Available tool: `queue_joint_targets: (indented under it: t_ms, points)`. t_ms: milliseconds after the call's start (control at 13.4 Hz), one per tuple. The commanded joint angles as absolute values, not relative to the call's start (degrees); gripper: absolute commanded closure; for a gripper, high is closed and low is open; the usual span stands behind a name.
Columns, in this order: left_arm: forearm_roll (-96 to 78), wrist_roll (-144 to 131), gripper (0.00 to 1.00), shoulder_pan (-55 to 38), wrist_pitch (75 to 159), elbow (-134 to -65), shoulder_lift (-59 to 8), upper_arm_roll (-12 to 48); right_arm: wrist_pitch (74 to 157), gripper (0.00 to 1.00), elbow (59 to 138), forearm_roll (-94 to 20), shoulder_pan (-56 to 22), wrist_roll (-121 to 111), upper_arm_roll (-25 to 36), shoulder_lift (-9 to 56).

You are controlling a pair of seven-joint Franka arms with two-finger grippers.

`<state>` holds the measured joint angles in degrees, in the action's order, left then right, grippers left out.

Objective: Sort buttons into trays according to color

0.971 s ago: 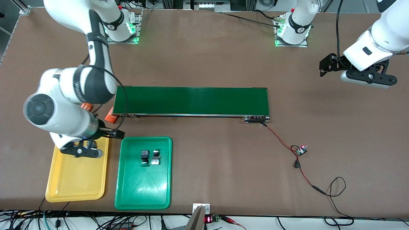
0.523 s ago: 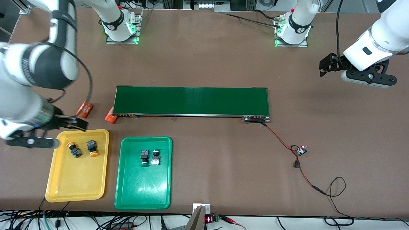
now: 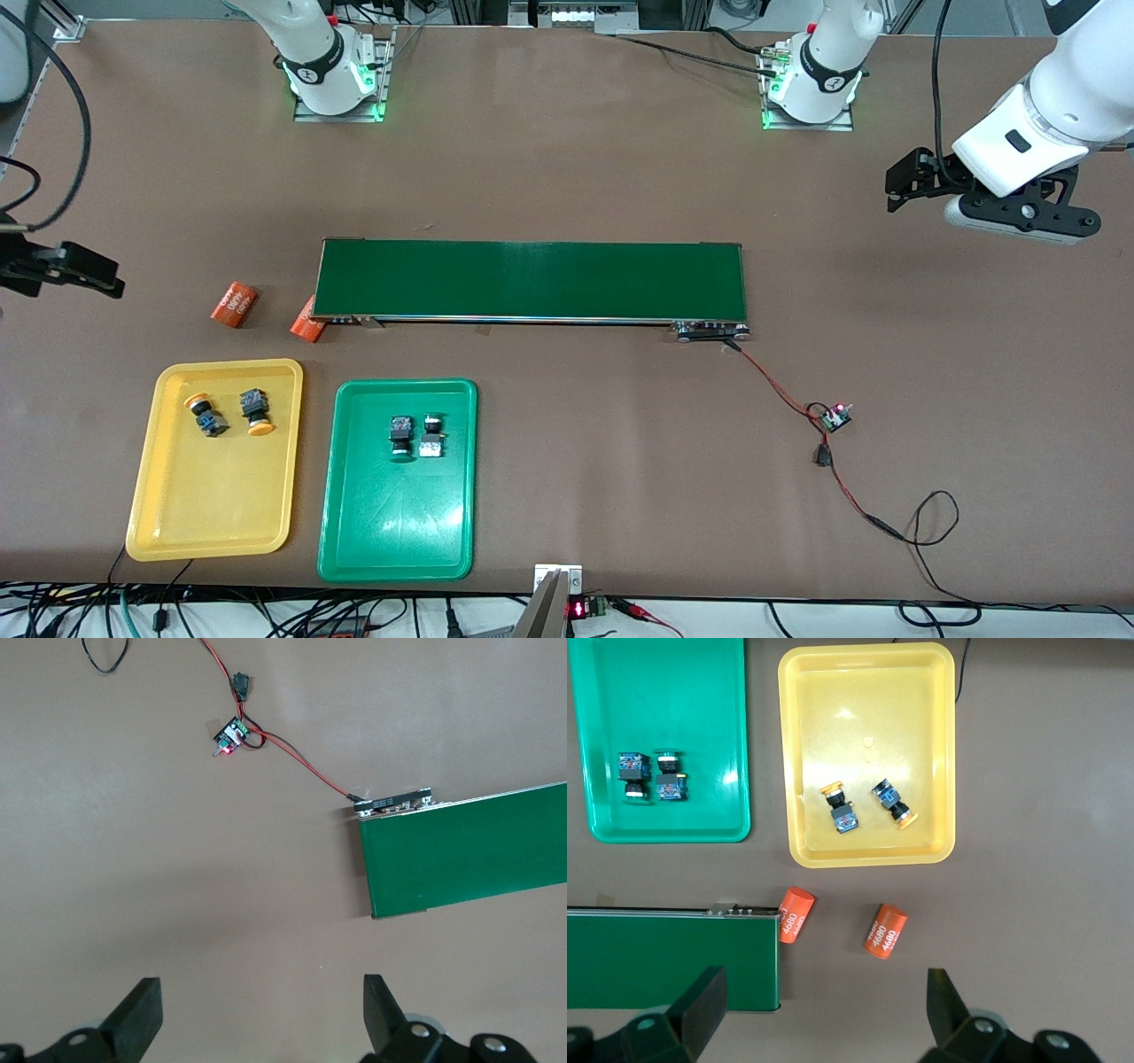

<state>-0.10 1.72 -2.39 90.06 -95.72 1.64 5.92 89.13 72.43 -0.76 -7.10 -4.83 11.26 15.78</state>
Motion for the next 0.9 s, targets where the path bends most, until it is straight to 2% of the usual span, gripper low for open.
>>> queue_joint_targets:
  t_ms: [0,149,373,821]
  points:
    - [-0.8,2.5,0.0,-2.5,88.9,-94.3,1.2,5.7,88.8,0.0,77.7,0.9,1.6,-4.8,2.2,11.5]
    - [-0.8,2.5,0.0,-2.5,88.9,-94.3,1.2,5.7,88.0,0.0,82.2,0.3,1.6,-2.3,2.2,8.2]
    - [-0.8,2.5,0.0,-2.6,88.9,-94.3,1.2,5.7,91.0,0.0,92.3,0.5,1.5,-2.1,1.8,-0.1]
    - [-0.8,2.5,0.0,-2.6,88.9,-94.3,1.2,5.7,87.8,0.0,92.1,1.1,1.8,-1.8,1.2,-1.4]
